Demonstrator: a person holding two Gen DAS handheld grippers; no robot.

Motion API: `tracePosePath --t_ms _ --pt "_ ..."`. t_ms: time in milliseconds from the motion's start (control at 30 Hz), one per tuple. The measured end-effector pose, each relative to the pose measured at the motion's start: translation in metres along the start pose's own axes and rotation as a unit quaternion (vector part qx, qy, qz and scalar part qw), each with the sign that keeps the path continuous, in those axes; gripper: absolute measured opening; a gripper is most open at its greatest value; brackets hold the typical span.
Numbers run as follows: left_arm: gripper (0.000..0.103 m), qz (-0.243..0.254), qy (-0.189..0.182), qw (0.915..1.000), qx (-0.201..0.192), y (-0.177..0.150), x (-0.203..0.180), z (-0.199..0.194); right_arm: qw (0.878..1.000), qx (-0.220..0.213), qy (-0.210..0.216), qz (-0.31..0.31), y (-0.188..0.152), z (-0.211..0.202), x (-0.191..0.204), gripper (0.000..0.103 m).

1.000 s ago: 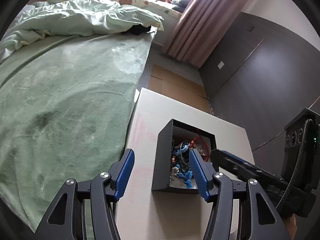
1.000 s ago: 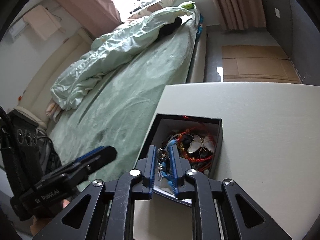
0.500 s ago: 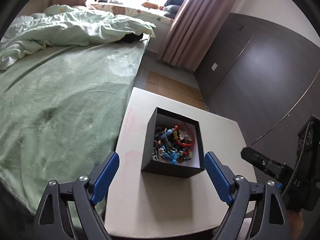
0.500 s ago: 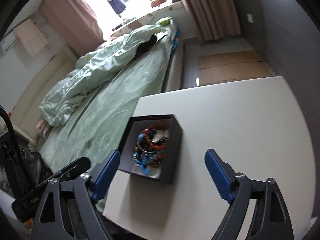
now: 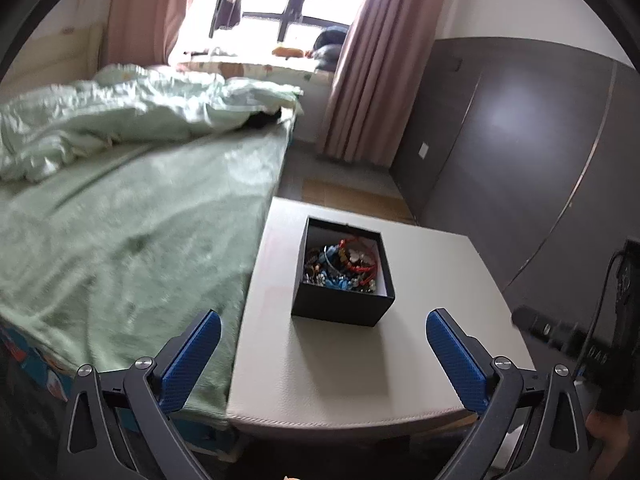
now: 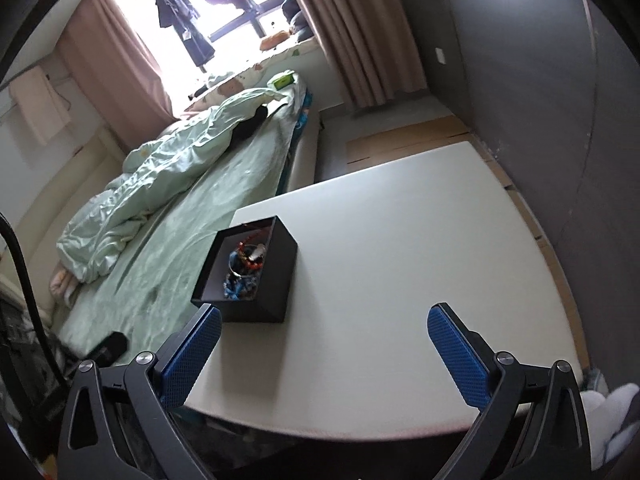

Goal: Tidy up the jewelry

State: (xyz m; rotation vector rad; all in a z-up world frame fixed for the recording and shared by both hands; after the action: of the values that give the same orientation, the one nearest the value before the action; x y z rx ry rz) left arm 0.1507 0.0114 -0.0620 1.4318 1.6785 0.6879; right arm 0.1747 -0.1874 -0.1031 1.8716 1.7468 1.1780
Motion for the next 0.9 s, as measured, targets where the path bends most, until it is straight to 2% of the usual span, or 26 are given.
tracePosePath --t_ms 133,533,767,900 --pt "0.103 0.019 0.0 0.9996 -0.023 -0.004 -0.003 -0.023 0.999 -0.002 -0.019 -0.027 -0.02 -0.017 -0.008 0.103" --pt "0.103 0.045 -0.002 0.999 -0.007 -0.047 0.001 -0.055 0.995 -0.061 -0.048 -0.07 -0.049 -0.085 -0.013 0.103" --pt "0.102 0.043 0.001 0.9984 -0.035 -0.055 0.004 -0.079 0.992 -0.072 -0.058 -0.08 -0.064 -0.111 -0.013 0.103" --pt "0.103 0.053 0.008 0.9969 -0.058 -0.055 0.001 -0.091 0.993 -0.062 -0.055 -0.08 -0.077 -0.118 -0.013 0.103"
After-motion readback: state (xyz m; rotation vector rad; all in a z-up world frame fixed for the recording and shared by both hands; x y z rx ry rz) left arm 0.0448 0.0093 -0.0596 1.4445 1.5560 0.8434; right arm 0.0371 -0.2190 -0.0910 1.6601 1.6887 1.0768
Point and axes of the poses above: each gripper's, at about its wrist camera, not at the fingertips, and z roughly the way its jaws point, x to its left, y to its top, the point moved 10 cm from there along z, roughly the way its jaws point, and after that the axes turned 5 degrees about -x, right-handed, at the moved point
